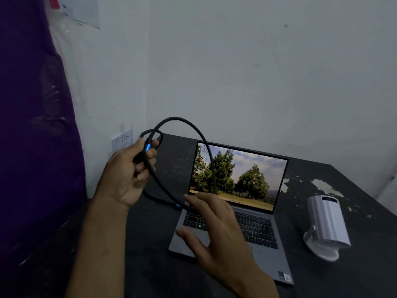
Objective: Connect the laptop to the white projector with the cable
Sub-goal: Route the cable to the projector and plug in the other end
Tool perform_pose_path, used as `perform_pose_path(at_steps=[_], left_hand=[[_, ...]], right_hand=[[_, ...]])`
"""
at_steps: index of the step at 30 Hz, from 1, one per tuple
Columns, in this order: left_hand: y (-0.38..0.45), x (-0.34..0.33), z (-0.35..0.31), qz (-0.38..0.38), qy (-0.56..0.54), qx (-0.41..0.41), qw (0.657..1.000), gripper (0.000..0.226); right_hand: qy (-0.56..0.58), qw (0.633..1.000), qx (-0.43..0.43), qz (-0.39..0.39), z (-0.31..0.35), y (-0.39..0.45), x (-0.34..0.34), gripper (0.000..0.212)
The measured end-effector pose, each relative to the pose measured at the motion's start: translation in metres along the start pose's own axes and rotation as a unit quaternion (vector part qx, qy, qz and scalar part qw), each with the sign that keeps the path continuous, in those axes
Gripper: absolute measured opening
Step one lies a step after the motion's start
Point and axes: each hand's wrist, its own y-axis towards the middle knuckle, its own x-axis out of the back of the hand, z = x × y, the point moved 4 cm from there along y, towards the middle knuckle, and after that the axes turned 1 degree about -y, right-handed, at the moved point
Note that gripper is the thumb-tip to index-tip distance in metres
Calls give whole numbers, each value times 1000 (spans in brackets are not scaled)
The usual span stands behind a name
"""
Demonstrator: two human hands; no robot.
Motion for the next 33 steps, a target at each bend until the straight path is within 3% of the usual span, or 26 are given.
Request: perform_pose_path(at_steps=[3, 8, 12, 14, 16, 19, 22, 25, 29, 33], left_hand=[[-4, 0, -3, -2, 0, 2, 1000, 31], [-6, 6, 2, -125, 84, 0, 989, 46], [-4, 5, 8, -158, 138, -24, 977, 50], [-2, 6, 10, -161, 181, -34, 970, 48], [-1, 10, 12, -156, 233, -38, 959, 45], [0, 15, 12, -156, 280, -46, 946, 39], [-1, 19, 8, -148, 295, -89, 940, 24], [1, 18, 9, -111, 310, -95, 939, 27], [-3, 4, 13, -8, 282, -79, 956, 39], [-1, -6, 20, 46, 363, -114, 924, 15]], right_hand=[[14, 1000, 24, -11, 4, 5, 2, 30], [77, 993, 19, -92, 5, 15, 13, 29], [132, 980, 8, -151, 5, 28, 27, 22], [202, 961, -45, -184, -3, 35, 39, 20], [288, 924, -127, -216, -20, 42, 51, 21], [414, 838, -229, -273, -62, 49, 66, 23], [472, 771, -300, -304, -111, 54, 78, 24], [516, 696, -375, -328, -160, 51, 89, 24], [614, 595, -414, -313, -205, 39, 98, 28], [675, 522, -428, -299, -229, 20, 109, 23]])
